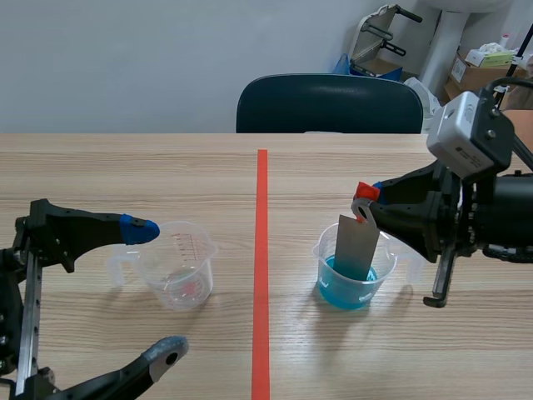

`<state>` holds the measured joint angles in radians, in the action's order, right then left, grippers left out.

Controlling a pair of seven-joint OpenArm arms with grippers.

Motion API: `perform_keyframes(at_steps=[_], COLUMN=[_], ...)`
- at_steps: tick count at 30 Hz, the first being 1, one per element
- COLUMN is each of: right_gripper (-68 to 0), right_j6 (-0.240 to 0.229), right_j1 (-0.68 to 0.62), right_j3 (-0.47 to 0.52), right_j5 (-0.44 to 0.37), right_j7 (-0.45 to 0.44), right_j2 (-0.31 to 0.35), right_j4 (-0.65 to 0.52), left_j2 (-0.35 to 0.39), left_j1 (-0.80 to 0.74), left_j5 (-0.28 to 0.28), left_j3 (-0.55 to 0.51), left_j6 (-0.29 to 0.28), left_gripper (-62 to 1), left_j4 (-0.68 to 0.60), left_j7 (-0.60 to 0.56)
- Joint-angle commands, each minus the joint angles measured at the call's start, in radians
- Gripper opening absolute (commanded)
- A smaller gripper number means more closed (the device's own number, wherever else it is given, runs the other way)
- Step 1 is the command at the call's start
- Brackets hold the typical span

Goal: Do the redox reaction experiment

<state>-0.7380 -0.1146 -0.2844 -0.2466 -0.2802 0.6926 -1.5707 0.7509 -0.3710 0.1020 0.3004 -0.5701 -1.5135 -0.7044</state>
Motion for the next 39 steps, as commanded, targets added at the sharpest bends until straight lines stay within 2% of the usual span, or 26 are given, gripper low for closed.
perform_keyframes(at_steps=[1,6,14,29,39], right_gripper=[-66.5,-66.5,-66.5,-66.5,-66.5], right_j6=[-0.008,-0.008,-0.008,-0.008,-0.008], right_j1=[0.006,0.006,-0.008,-0.008,-0.008], right_j3=[0.011,0.018,0.078,0.145,0.245], right_j5=[0.0,-0.003,-0.071,-0.396,-0.615], right_j7=[0.004,0.007,0.066,0.329,0.549], right_j2=[0.012,0.018,0.043,0.145,0.169], right_j4=[-0.021,-0.042,-0.111,-0.286,-0.394], left_j2=[-0.005,-0.006,-0.005,-0.005,-0.005], left_j1=[0.003,0.003,0.003,0.003,0.003], left_j5=[0.01,0.01,0.01,0.01,0.01], left_j3=[-0.003,-0.003,-0.003,-0.003,-0.003], left_j6=[-0.001,-0.001,-0.001,-0.001,-0.001], left_gripper=[1.4,1.4,1.4,1.4,1.4], left_j4=[-0.011,-0.011,-0.011,-0.011,-0.011], left_j7=[-0.011,-0.011,-0.013,-0.01,-0.011])
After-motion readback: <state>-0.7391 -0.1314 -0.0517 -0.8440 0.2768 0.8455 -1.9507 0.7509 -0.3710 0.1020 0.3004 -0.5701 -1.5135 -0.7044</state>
